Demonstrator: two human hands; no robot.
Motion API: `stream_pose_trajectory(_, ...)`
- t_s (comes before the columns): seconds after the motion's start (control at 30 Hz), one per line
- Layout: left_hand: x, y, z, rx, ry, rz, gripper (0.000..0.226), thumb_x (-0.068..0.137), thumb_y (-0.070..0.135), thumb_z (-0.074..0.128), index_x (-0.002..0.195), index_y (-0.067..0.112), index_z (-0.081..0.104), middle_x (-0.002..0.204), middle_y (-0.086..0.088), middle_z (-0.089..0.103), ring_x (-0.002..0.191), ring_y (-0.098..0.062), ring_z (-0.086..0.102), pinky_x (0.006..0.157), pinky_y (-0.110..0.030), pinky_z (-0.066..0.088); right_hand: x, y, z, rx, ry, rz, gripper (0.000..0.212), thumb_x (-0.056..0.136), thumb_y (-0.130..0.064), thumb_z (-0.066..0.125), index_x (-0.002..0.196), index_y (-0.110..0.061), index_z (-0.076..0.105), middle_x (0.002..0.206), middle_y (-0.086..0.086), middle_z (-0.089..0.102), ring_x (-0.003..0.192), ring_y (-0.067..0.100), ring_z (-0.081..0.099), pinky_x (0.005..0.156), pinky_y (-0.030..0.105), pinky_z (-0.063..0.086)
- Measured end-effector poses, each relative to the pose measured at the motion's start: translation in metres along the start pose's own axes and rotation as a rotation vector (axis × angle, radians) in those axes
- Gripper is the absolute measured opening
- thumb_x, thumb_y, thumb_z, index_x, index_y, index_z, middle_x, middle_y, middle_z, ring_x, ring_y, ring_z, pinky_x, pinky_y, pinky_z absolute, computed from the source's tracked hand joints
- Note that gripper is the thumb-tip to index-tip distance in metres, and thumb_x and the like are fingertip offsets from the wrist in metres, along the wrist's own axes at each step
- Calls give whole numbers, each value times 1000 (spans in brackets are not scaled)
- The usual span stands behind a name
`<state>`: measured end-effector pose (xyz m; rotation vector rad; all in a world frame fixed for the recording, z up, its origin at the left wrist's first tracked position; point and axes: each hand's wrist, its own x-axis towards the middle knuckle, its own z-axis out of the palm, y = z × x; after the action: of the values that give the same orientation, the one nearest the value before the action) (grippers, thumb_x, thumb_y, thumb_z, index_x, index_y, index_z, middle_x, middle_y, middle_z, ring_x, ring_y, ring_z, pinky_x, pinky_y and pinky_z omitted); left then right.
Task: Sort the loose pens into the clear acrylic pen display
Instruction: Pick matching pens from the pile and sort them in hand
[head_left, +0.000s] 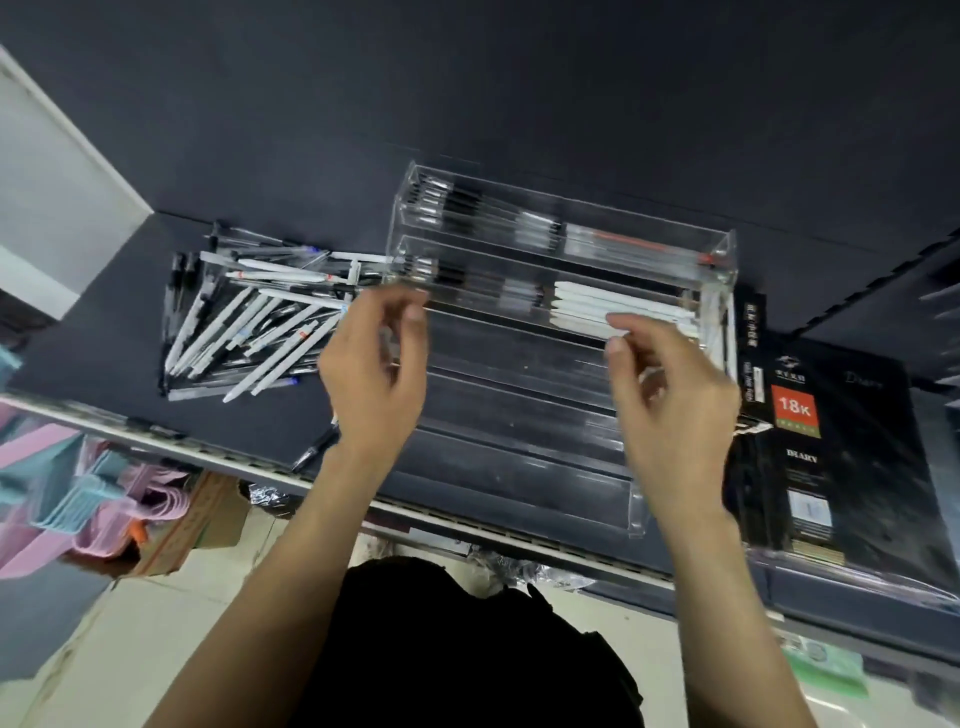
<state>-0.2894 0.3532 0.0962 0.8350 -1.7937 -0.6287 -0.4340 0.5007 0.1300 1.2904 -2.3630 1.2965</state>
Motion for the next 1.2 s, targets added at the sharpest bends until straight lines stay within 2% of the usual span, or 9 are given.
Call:
stream_pose_trajectory(0.07, -7, -19, -38, 10, 66, -34, 13, 95, 19, 44, 97, 20, 57, 77, 13, 57, 61, -15, 52, 54, -26, 39, -21, -27, 28, 59, -113, -44, 16, 92, -16, 56, 103, -15, 67, 83, -7, 67, 62, 6, 55, 58, 15, 43)
stream_pose_trajectory(0.13, -12, -49, -77, 86, 21, -88, 13, 94, 16, 45, 99, 20, 57, 81, 14, 57, 68, -11, 53, 59, -27, 41, -36, -51, 61, 43, -284, -126, 16, 90, -18, 56, 101, -19, 68, 87, -8, 66, 72, 5, 57, 63, 14, 44)
stream_pose_trajectory(0.2, -13, -87, -112, 234, -153, -180, 14, 92, 11, 51, 103, 16, 59, 89, 9, 61, 75, -10, 56, 64, -31, 46, -45, -74, 97, -1, -461, -188, 15, 88, -18, 57, 99, -20, 67, 91, -7, 66, 81, 10, 61, 64, 23, 51)
stream_pose_trajectory(0.33, -13, -155, -158, 530, -533, -356, 28, 87, 12, 62, 115, 13, 61, 111, -7, 65, 100, -28, 60, 83, -40, 51, -54, -107, 160, -182, -744, -231, 25, 86, -9, 59, 109, -20, 64, 100, -1, 61, 83, 20, 64, 60, 32, 52)
stream_pose_trajectory(0.5, -1, -194, -167, 543, -648, -390, 38, 88, 26, 66, 124, 16, 58, 120, -10, 61, 110, -31, 54, 87, -41, 46, -57, -129, 214, -478, -1022, -164, 52, 79, 12, 51, 126, -10, 46, 121, 11, 42, 101, 32, 57, 72, 37, 50)
stream_pose_trajectory(0.67, 17, -213, -141, 485, -712, -251, 48, 83, 38, 69, 123, 14, 58, 117, -9, 60, 109, -30, 55, 85, -41, 49, -63, -132, 251, -633, -1006, 57, 54, 83, 10, 51, 132, -6, 37, 130, 18, 34, 111, 36, 49, 84, 39, 49)
stream_pose_trajectory(0.9, 28, -235, -115, 484, -827, -207, 46, 85, 42, 65, 122, 16, 55, 116, -5, 58, 111, -24, 52, 86, -36, 48, -60, -131, 283, -413, -774, 242, 32, 92, -5, 47, 124, -4, 51, 125, 15, 38, 106, 31, 49, 89, 39, 50)
stream_pose_trajectory(1.07, 32, -244, -118, 430, -876, -196, 46, 83, 31, 71, 123, 15, 56, 116, -6, 60, 105, -25, 58, 86, -38, 51, -46, -127, 278, -584, -813, 140, 57, 82, 14, 48, 133, -12, 44, 134, 13, 30, 115, 32, 42, 87, 38, 52)
stream_pose_trajectory(1.2, 36, -244, -118, 411, -915, -223, 46, 84, 27, 71, 124, 12, 54, 118, -7, 59, 106, -25, 59, 88, -36, 49, -31, -126, 278, -693, -884, -81, 47, 85, 8, 49, 127, -12, 49, 130, 8, 41, 114, 27, 47, 79, 35, 51)
